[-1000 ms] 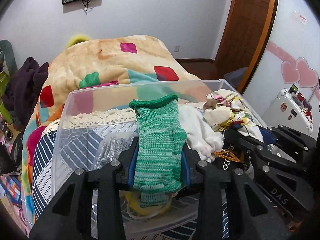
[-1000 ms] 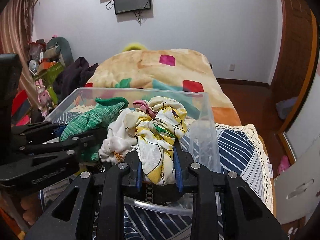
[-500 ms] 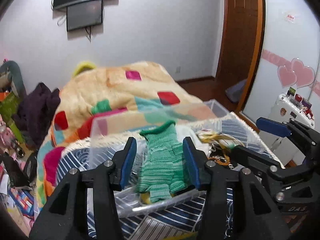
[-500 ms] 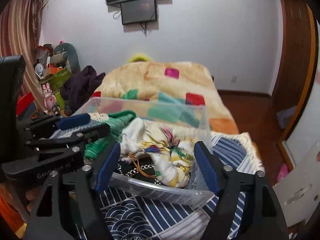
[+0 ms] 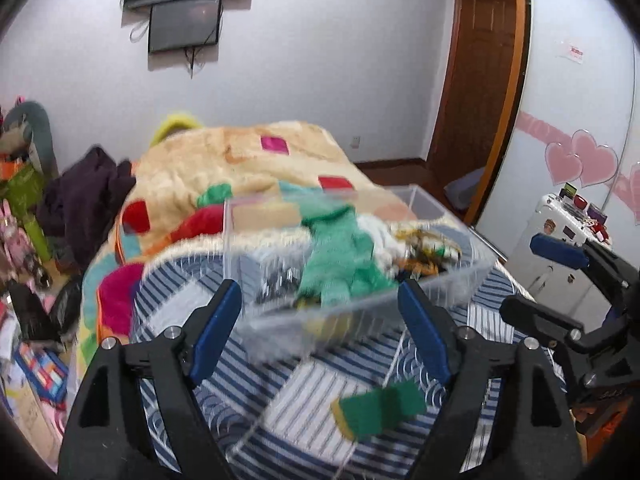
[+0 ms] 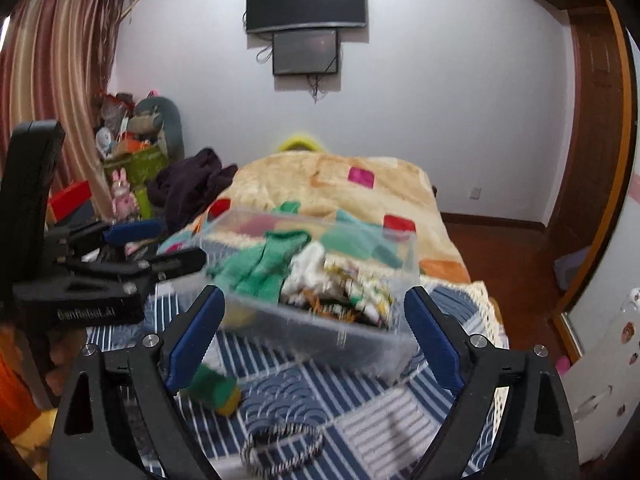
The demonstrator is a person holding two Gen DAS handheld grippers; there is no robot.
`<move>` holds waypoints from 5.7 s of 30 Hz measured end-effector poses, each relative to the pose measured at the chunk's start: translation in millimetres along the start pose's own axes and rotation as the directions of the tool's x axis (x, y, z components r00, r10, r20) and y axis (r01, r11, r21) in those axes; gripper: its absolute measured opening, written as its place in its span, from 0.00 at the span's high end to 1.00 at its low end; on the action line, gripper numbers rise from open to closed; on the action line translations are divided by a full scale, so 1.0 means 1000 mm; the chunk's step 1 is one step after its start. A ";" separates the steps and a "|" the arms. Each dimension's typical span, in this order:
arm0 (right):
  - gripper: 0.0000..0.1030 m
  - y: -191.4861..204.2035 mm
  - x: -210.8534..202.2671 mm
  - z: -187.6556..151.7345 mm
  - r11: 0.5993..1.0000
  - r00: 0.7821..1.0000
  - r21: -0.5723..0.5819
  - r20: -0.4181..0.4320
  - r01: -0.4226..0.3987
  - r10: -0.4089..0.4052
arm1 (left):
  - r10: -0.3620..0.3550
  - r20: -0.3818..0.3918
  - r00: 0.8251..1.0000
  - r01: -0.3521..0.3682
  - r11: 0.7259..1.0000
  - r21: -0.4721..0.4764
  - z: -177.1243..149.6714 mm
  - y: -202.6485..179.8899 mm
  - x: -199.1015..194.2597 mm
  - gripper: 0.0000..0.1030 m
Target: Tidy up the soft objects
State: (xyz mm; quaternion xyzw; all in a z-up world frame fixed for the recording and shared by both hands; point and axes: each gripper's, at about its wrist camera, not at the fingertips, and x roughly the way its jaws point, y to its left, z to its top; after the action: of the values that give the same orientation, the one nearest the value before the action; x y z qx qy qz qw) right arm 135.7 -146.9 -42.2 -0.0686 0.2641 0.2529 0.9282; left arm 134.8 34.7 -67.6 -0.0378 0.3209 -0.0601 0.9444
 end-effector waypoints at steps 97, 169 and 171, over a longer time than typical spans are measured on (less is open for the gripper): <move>0.87 -0.009 0.081 0.014 0.993 0.995 0.104 -0.083 -0.050 0.059 | 0.093 -0.044 0.995 -0.092 0.996 0.020 0.023 0.006 0.066 0.70; 0.00 0.012 -0.087 0.032 0.997 0.935 0.058 0.355 -0.040 0.017 | 0.036 0.398 0.917 -0.035 0.999 -0.010 0.021 -0.028 -0.153 0.00; 0.00 0.011 -0.088 0.032 0.997 0.935 0.061 0.355 -0.041 0.017 | 0.039 0.401 0.915 -0.039 0.999 -0.009 0.021 -0.028 -0.152 0.00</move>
State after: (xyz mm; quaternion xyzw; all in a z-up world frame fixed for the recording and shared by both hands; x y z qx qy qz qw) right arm 80.1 -167.9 31.3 0.0134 0.1018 0.2657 0.9586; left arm 25.6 28.8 43.9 -0.0436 0.1213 -0.0321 0.9911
